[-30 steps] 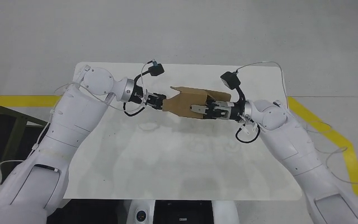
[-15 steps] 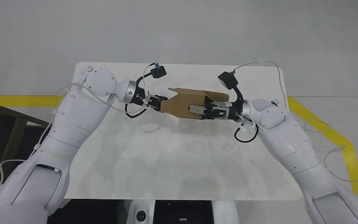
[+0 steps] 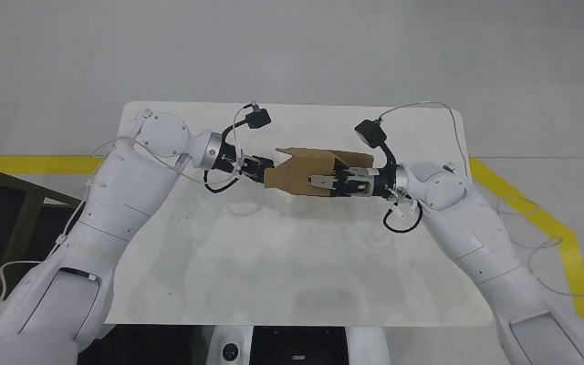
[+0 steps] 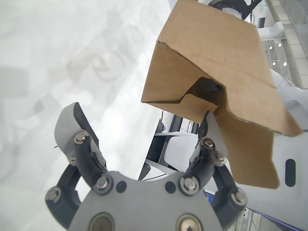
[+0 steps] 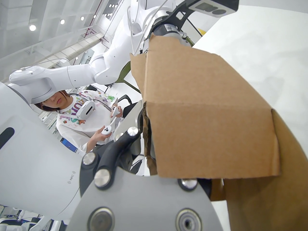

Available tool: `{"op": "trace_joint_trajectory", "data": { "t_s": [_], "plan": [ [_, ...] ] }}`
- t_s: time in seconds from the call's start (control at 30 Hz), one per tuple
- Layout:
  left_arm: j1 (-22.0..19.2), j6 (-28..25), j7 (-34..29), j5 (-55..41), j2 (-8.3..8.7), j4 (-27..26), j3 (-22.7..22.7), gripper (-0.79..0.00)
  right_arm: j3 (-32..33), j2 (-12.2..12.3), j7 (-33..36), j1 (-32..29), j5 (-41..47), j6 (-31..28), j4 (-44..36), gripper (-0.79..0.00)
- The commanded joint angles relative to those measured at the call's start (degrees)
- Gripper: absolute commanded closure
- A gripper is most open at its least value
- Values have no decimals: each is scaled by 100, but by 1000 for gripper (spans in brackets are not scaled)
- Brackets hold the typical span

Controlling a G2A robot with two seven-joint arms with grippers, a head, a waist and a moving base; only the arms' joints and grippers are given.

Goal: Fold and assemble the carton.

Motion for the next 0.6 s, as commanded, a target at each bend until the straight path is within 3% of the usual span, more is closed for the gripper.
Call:
{"op": "trace_joint_trajectory", "data": {
  "t_s": [0.0, 0.23, 0.57],
  "plan": [
    [9, -12, 8, -9, 21, 56, -62, -785, 14, 20, 34, -29, 1, 38, -3, 0],
    [111, -47, 128, -84, 151, 148, -465, -785, -13, 115, 167, -182, -31, 171, -145, 0],
    [276, 70, 165, -63, 284, -230, -790, -785, -224, 203, 214, -228, -39, 218, -321, 0]
  ]
}}
